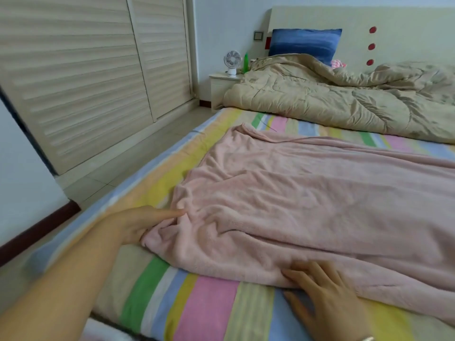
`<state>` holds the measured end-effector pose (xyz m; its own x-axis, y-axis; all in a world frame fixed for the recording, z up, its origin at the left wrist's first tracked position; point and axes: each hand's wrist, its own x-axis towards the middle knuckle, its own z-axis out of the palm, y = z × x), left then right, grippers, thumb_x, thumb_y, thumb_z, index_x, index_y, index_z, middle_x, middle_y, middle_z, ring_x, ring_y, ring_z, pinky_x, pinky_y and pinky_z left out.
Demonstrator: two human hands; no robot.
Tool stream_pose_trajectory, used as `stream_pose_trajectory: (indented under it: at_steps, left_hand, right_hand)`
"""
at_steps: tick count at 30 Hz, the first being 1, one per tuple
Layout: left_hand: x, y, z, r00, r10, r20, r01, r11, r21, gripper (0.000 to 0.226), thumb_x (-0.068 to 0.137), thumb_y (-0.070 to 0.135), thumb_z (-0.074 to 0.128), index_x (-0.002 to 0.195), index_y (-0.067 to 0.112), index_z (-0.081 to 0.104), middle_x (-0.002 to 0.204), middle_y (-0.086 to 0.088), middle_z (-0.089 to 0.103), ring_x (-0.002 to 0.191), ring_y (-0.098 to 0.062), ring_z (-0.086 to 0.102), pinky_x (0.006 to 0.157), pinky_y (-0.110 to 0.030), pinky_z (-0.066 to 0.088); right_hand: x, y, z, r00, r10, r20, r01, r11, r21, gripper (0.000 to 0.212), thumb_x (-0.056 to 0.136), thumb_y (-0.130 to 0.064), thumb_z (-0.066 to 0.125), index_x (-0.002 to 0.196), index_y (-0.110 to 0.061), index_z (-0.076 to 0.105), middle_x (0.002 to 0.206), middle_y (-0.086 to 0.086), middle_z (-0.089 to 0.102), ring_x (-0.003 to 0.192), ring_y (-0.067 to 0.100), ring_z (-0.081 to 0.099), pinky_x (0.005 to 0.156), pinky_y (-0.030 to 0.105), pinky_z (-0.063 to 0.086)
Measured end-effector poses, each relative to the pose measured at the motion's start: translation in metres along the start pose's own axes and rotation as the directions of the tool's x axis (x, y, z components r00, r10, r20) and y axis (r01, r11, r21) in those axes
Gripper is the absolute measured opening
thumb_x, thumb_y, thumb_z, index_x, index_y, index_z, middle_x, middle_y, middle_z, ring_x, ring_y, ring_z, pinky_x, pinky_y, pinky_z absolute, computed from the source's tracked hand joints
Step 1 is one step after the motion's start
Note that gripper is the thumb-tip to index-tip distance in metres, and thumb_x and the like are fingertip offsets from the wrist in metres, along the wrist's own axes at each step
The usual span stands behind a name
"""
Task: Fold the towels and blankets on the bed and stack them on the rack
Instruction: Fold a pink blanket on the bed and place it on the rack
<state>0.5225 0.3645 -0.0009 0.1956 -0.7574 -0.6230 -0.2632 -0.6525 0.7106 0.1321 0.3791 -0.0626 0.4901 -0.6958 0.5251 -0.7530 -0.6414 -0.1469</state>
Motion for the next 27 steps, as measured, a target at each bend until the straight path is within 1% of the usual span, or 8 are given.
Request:
stream_pose_trajectory:
  at_steps: [5,8,11,15,18,20,23,27]
  left_hand:
    - [-0.021,-0.019,0.006,0.983,0.085,0.165,-0.053,0.981,-0.187,0.057,0.077,0.031,0.079,0.122,-0.001,0.062,0.118,-0.020,0.067,0.113,-0.026,0.063,0.096,-0.034,0.051]
    - [-0.018,-0.028,0.003,0.992,0.110,-0.065,-0.124,0.950,-0.286,0.041,0.087,0.020,0.071,0.121,-0.001,0.062,0.111,-0.019,0.070,0.111,-0.032,0.064,0.101,-0.045,0.048]
    - [-0.011,-0.029,-0.009,0.941,0.104,-0.322,-0.209,0.926,-0.313,0.038,0.090,0.027,0.069,0.117,0.000,0.064,0.101,-0.016,0.070,0.090,-0.031,0.068,0.081,-0.039,0.056]
    - [-0.018,-0.037,-0.042,0.803,0.170,-0.571,-0.115,0.985,0.132,0.021,0.090,0.033,0.066,0.100,0.016,0.060,0.102,-0.015,0.063,0.093,-0.035,0.060,0.075,-0.038,0.052]
    - [-0.022,-0.057,-0.068,0.728,0.195,-0.657,0.183,0.869,0.461,0.051,0.084,0.049,0.069,0.114,0.008,0.065,0.114,-0.015,0.066,0.102,-0.036,0.062,0.083,-0.039,0.052]
    - [-0.021,-0.077,-0.074,0.722,0.126,-0.680,0.264,0.858,0.439,0.067,0.079,0.056,0.071,0.124,0.007,0.059,0.124,-0.016,0.062,0.109,-0.035,0.060,0.086,-0.040,0.052]
    - [-0.014,-0.096,-0.071,0.777,0.049,-0.628,0.192,0.931,0.311,0.077,0.079,0.060,0.069,0.126,0.002,0.057,0.132,-0.019,0.057,0.117,-0.035,0.056,0.094,-0.040,0.048]
    - [-0.012,-0.098,-0.077,0.742,-0.010,-0.671,0.014,1.000,0.001,0.045,0.092,0.041,0.064,0.110,0.000,0.066,0.128,-0.022,0.059,0.112,-0.036,0.057,0.096,-0.042,0.047]
  right_hand:
    - [0.004,-0.010,0.014,0.999,0.029,-0.043,-0.035,0.988,-0.151,0.036,0.076,-0.049,0.049,0.091,-0.030,0.075,0.091,-0.003,0.066,0.085,0.024,0.060,0.074,0.036,0.039]
    - [0.014,-0.020,0.019,0.996,0.065,-0.065,-0.078,0.975,-0.207,0.028,0.078,-0.038,0.048,0.080,-0.027,0.073,0.080,-0.001,0.061,0.075,0.028,0.059,0.065,0.037,0.041]
    - [0.034,-0.045,0.009,0.987,0.082,-0.139,-0.104,0.982,-0.160,0.022,0.080,-0.030,0.047,0.073,-0.017,0.063,0.069,0.000,0.057,0.063,0.028,0.058,0.053,0.033,0.041]
    - [0.054,-0.111,-0.007,0.973,0.092,-0.210,-0.113,0.989,-0.091,0.025,0.084,-0.033,0.042,0.070,-0.018,0.057,0.053,-0.002,0.055,0.042,0.023,0.054,0.035,0.026,0.022]
    - [0.048,-0.147,0.010,0.990,0.023,-0.143,-0.040,0.992,-0.120,0.009,0.071,-0.025,0.058,0.069,-0.020,0.050,0.049,-0.003,0.052,0.035,0.019,0.051,0.041,0.024,0.011]
    - [0.036,-0.154,0.024,0.999,-0.027,-0.042,0.021,0.992,-0.127,0.035,0.058,-0.022,0.068,0.074,-0.023,0.038,0.047,-0.003,0.049,0.032,0.015,0.049,0.042,0.023,0.009]
    - [0.020,-0.154,0.035,0.994,-0.026,0.108,0.035,0.996,-0.083,0.064,0.038,-0.034,0.085,0.080,-0.024,0.038,0.056,-0.007,0.050,0.037,0.012,0.050,0.038,0.023,0.011]
    - [0.017,-0.155,0.035,0.990,-0.122,0.064,0.123,0.992,-0.018,0.042,0.048,-0.025,0.079,0.083,-0.024,0.055,0.072,-0.007,0.050,0.048,0.012,0.048,0.032,0.023,0.020]
